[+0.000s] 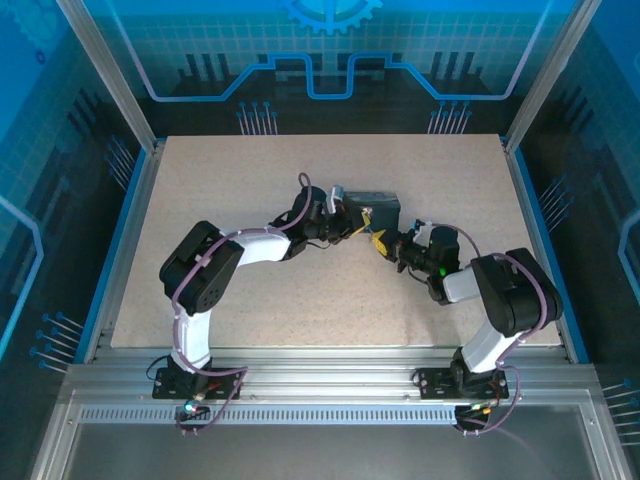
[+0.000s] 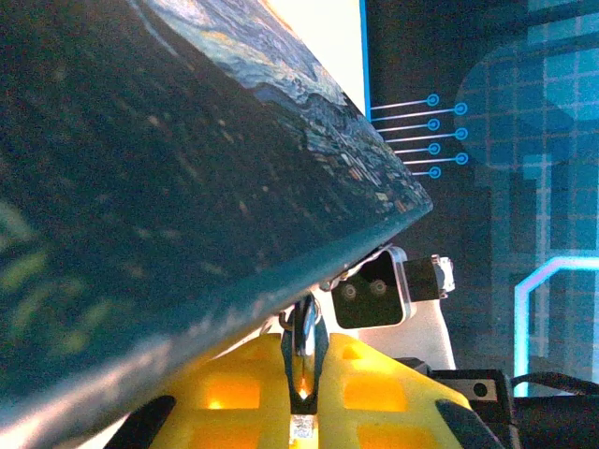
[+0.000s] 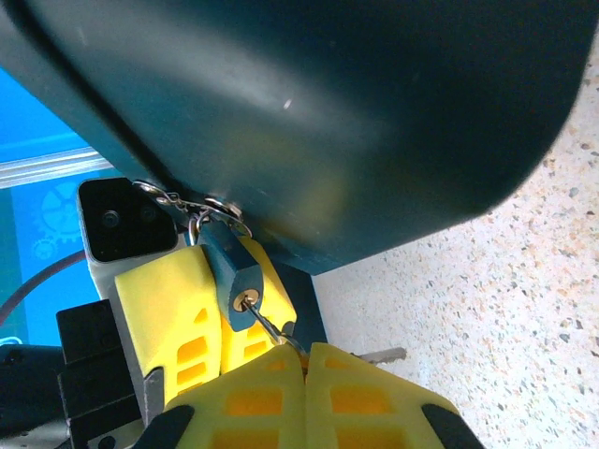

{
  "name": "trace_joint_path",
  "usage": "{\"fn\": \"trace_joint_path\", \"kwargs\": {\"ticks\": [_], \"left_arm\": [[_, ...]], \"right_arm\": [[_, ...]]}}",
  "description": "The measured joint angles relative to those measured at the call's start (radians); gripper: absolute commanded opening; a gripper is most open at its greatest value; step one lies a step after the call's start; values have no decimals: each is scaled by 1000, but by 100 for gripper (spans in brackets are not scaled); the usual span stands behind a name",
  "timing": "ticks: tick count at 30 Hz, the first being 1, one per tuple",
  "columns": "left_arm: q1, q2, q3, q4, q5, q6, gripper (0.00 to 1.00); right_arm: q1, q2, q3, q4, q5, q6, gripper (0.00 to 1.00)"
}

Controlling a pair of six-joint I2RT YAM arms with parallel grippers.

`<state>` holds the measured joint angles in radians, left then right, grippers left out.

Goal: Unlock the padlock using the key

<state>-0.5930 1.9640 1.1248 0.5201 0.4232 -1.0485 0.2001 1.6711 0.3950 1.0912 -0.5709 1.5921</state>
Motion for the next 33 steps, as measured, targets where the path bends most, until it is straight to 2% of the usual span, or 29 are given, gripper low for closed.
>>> {"fn": "trace_joint_path", "kwargs": {"ticks": [14, 33], "left_arm": [[19, 0, -16, 61, -10, -27, 0], [24, 0, -28, 93, -19, -27, 0]], "right_arm": [[-5, 159, 39, 242, -41, 58, 0], [-5, 195, 59, 285, -67, 196, 0]]}}
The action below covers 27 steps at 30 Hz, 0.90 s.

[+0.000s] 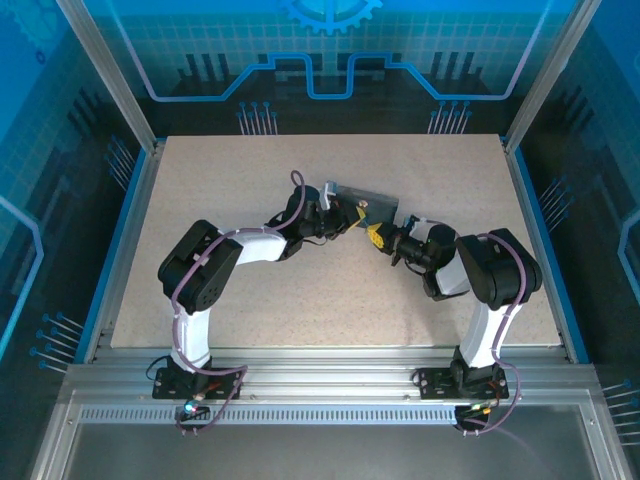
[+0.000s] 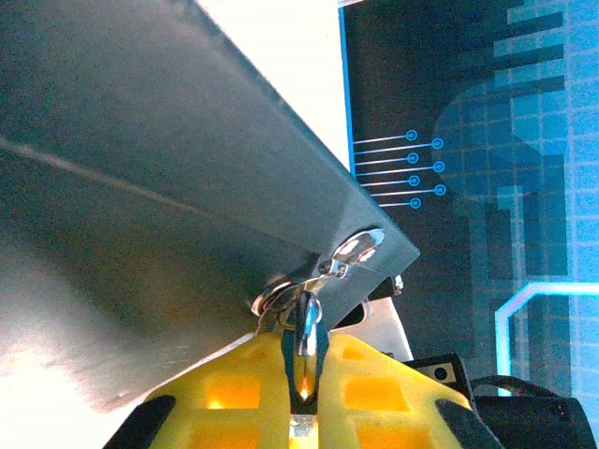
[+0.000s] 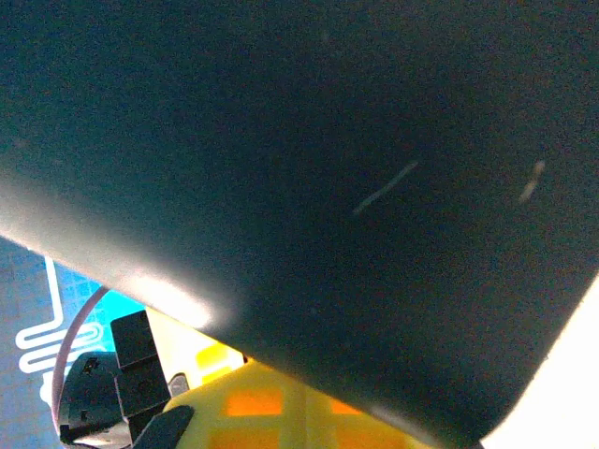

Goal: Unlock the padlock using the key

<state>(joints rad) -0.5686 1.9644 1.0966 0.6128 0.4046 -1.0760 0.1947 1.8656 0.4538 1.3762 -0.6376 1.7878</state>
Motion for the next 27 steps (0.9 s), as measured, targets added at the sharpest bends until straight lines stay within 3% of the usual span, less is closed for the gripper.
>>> {"fn": "trace_joint_path", "kwargs": {"ticks": [14, 27], "left_arm": [[-5, 9, -60, 16, 5, -26, 0], [-6, 19, -72, 29, 4, -28, 0]], "right_arm": [[2, 25, -23, -44, 0, -119, 0], [28, 55, -45, 18, 45, 19, 0]]}}
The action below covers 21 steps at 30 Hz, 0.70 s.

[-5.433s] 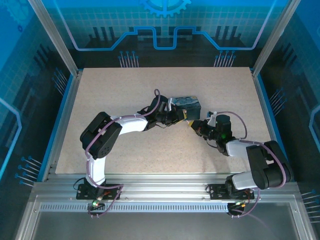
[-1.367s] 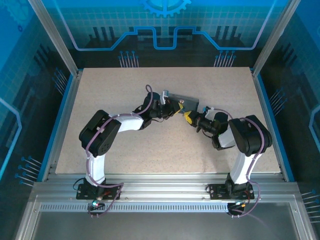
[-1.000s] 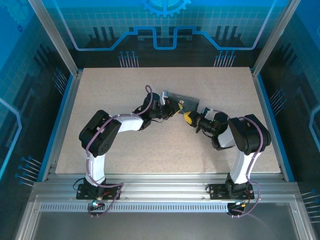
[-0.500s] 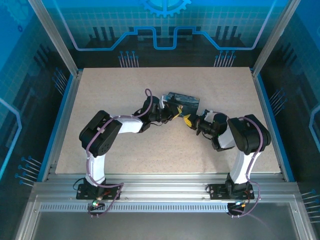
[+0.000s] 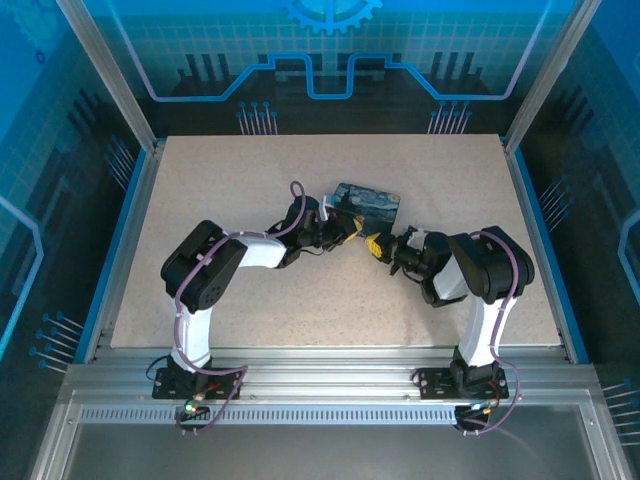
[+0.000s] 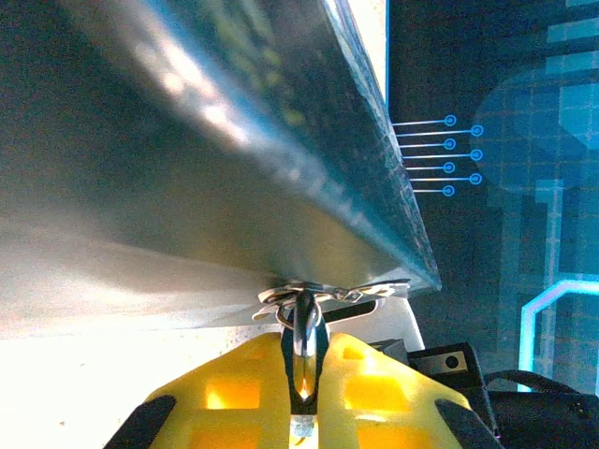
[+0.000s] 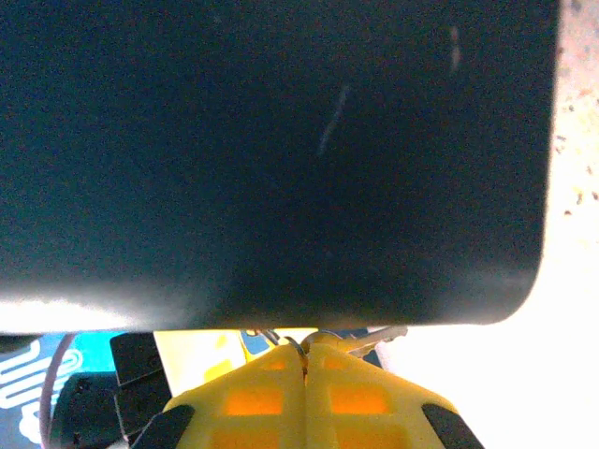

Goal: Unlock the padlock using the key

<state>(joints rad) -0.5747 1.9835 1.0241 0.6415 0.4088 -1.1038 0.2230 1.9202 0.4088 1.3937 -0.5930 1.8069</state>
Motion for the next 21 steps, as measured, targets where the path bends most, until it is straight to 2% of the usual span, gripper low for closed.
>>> {"fn": "trace_joint_path", "kwargs": {"ticks": [8, 15, 21], "left_arm": [[0, 0, -1, 1, 0, -2, 0], [-9, 0, -2, 30, 20, -17, 0], [-10, 0, -2, 29, 11, -21, 0]], "right_arm": [[41, -41, -32, -13, 96, 53, 0], [60, -188, -16, -224, 141, -47, 0], [55, -153, -5, -193, 128, -34, 0]]}}
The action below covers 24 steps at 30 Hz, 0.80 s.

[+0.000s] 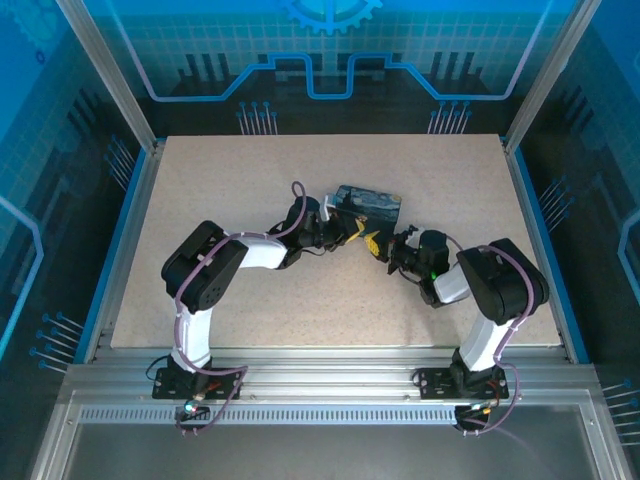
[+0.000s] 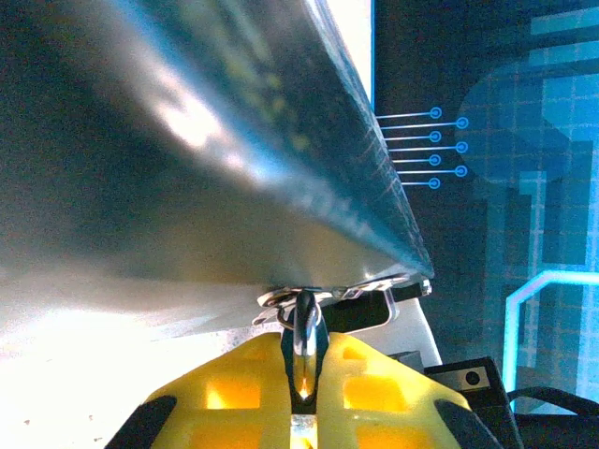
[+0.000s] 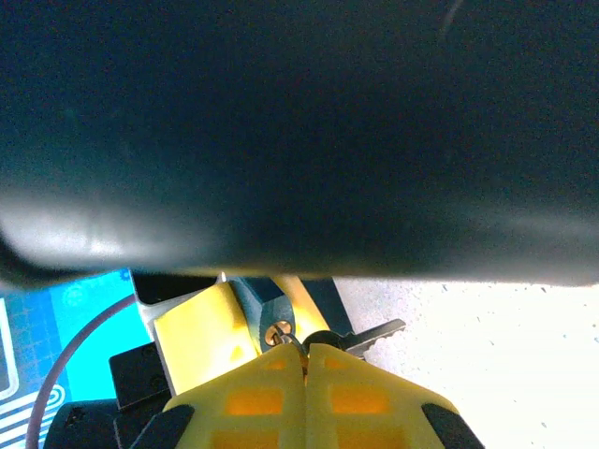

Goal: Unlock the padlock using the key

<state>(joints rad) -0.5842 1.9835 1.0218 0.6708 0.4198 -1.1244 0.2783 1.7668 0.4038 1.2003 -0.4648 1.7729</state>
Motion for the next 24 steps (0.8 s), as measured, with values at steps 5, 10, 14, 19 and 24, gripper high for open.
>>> {"fn": "trace_joint_path", "kwargs": {"ticks": [5, 10, 14, 19, 24], "left_arm": [[1, 2, 0, 1, -24, 0, 0], [1, 2, -4, 1, -31, 0, 0], [1, 2, -6, -7, -37, 0, 0], [0, 2, -15, -18, -22, 0, 0], [-12, 2, -16, -17, 27, 1, 0]], "right_arm": [[-6, 16, 34, -27, -24, -26, 0], [-8, 16, 45, -53, -36, -50, 0], [-11, 14, 60, -100, -53, -84, 1], [-21, -18, 62, -188, -87, -163, 19], [-46, -110, 60, -362, -130, -298, 29]]}}
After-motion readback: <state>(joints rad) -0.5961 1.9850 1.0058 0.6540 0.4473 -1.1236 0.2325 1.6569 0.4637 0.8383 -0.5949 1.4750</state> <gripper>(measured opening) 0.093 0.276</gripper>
